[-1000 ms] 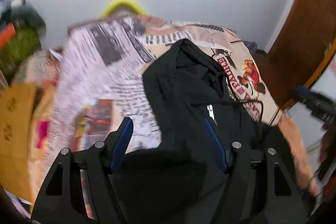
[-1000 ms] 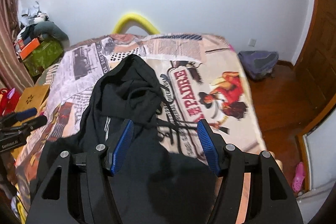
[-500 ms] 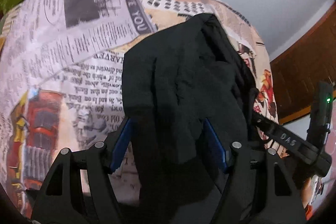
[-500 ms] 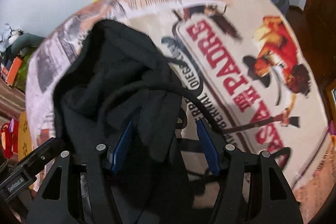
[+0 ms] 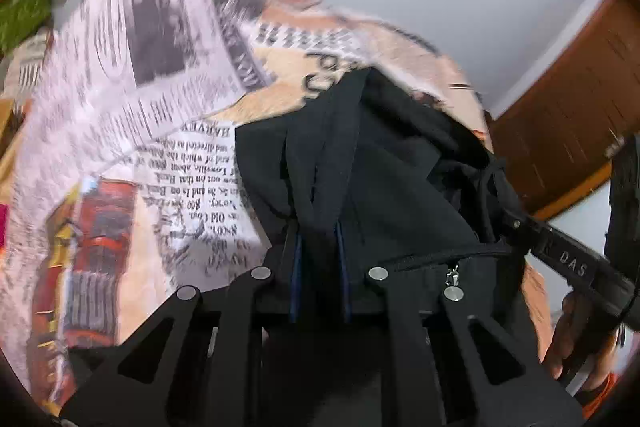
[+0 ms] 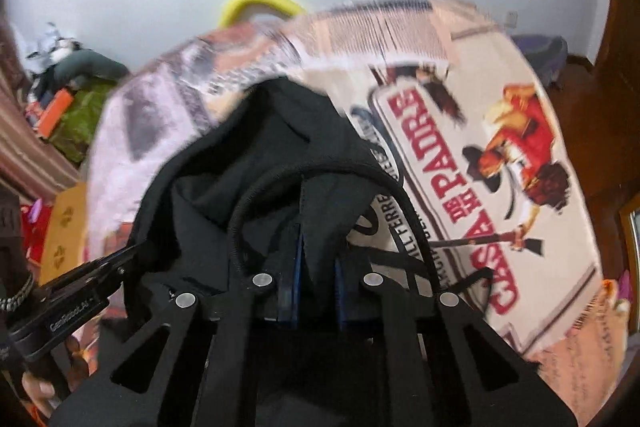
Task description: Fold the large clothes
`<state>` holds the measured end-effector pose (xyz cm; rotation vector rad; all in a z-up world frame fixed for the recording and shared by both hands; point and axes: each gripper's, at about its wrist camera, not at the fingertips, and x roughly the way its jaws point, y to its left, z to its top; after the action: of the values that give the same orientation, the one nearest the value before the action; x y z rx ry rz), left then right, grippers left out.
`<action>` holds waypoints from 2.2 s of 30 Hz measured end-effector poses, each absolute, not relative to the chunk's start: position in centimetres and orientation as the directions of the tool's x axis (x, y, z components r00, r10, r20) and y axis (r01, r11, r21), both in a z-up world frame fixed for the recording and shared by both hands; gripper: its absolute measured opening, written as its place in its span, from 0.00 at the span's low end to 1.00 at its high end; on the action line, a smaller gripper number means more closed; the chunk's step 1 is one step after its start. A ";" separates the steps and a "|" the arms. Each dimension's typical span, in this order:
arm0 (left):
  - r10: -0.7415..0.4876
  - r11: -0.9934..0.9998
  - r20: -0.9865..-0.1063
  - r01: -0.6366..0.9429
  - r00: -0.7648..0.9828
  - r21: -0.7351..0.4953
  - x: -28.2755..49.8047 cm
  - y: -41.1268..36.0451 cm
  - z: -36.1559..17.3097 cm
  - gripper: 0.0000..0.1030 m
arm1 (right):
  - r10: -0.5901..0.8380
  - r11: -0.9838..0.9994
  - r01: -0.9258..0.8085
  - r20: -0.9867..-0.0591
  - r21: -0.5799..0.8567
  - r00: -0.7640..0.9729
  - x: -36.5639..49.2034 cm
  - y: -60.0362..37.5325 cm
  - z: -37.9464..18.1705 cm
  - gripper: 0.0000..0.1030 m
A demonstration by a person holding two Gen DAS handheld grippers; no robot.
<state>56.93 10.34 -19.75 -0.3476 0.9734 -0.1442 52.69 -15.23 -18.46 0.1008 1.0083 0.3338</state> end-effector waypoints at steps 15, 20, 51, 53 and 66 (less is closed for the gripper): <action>-0.331 0.943 -0.773 0.155 0.541 -0.295 38.2 7.7 -13.8 0.13 | 0.398 0.886 -0.416 -0.796 0.205 0.455 36.1 -17.2 -12.1 0.10; -0.275 0.961 -0.793 0.177 0.544 -0.212 33.7 6.7 -15.0 0.13 | 0.364 0.881 -0.443 -0.838 0.168 0.407 32.4 -17.8 -14.5 0.11; -0.276 0.959 -0.774 0.218 0.570 -0.182 39.3 2.6 -13.8 0.51 | 0.370 0.924 -0.276 -0.801 0.265 0.470 36.2 -23.2 -14.8 0.44; -0.279 0.956 -0.774 0.236 0.568 -0.172 40.8 1.6 -14.1 0.51 | 0.372 0.923 -0.274 -0.809 0.271 0.454 37.5 -23.0 -15.4 0.44; -0.216 0.971 -0.827 0.206 0.519 -0.124 45.9 0.9 -19.6 0.56 | 0.449 0.893 -0.186 -0.814 0.409 0.368 42.1 -22.5 -20.4 0.32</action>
<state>45.91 0.86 -19.62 -0.0112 0.9933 -0.2528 42.11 -22.45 -20.39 0.2660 1.1239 0.4138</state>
